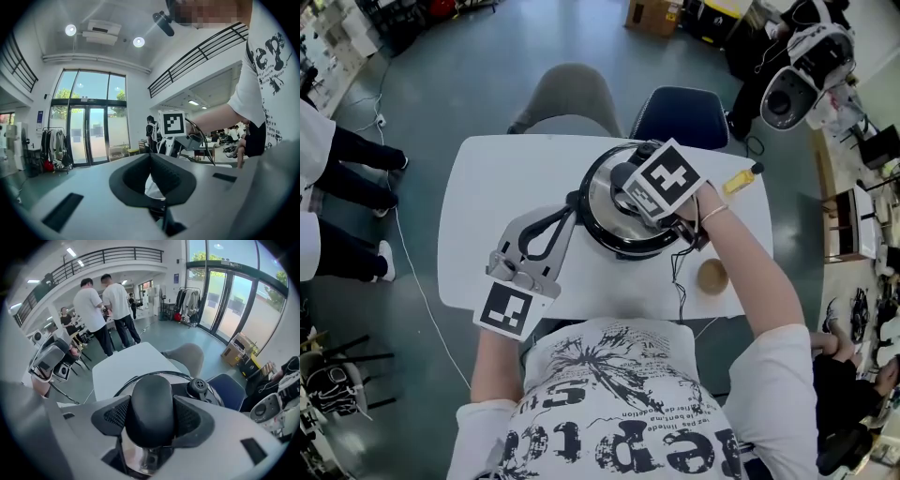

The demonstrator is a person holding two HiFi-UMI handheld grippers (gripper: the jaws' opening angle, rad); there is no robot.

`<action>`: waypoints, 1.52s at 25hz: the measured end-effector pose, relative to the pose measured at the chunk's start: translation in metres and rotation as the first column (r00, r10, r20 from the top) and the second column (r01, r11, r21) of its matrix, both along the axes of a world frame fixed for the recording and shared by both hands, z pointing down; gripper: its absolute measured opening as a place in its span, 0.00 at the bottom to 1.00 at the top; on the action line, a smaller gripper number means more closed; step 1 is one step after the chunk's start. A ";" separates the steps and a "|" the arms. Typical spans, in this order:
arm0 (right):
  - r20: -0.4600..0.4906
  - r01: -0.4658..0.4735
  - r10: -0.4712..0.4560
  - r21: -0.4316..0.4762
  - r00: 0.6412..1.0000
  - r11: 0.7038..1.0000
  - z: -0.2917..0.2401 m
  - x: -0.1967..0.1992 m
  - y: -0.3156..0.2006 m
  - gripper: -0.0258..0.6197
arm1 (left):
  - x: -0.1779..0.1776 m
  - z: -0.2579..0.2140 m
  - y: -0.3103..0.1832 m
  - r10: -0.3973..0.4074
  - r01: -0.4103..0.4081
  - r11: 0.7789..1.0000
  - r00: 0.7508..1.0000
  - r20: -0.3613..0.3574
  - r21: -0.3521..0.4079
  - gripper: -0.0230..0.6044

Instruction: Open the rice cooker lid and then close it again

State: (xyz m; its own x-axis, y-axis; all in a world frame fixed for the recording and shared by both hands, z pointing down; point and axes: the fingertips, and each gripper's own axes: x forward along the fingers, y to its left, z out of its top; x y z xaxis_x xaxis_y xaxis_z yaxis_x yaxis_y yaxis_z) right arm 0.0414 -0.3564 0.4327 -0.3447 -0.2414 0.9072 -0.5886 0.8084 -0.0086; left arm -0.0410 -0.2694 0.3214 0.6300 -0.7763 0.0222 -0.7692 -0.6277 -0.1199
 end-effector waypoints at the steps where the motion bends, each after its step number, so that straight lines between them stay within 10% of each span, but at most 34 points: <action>1: 0.001 -0.003 0.003 0.009 1.000 1.000 -0.001 -0.003 0.002 0.49 | -0.003 0.000 0.004 0.001 -0.001 1.000 1.000 0.002 0.003 0.06; 16: 0.085 -0.074 0.067 0.076 0.994 0.994 -0.037 -0.055 0.041 0.49 | -0.067 -0.005 0.051 0.019 -0.019 1.000 1.000 -0.012 0.018 0.06; 38: 0.110 -0.410 0.405 0.029 0.908 0.912 0.010 -0.017 0.223 0.49 | -0.069 0.029 0.157 0.300 -0.301 0.953 0.954 -0.012 -0.029 0.06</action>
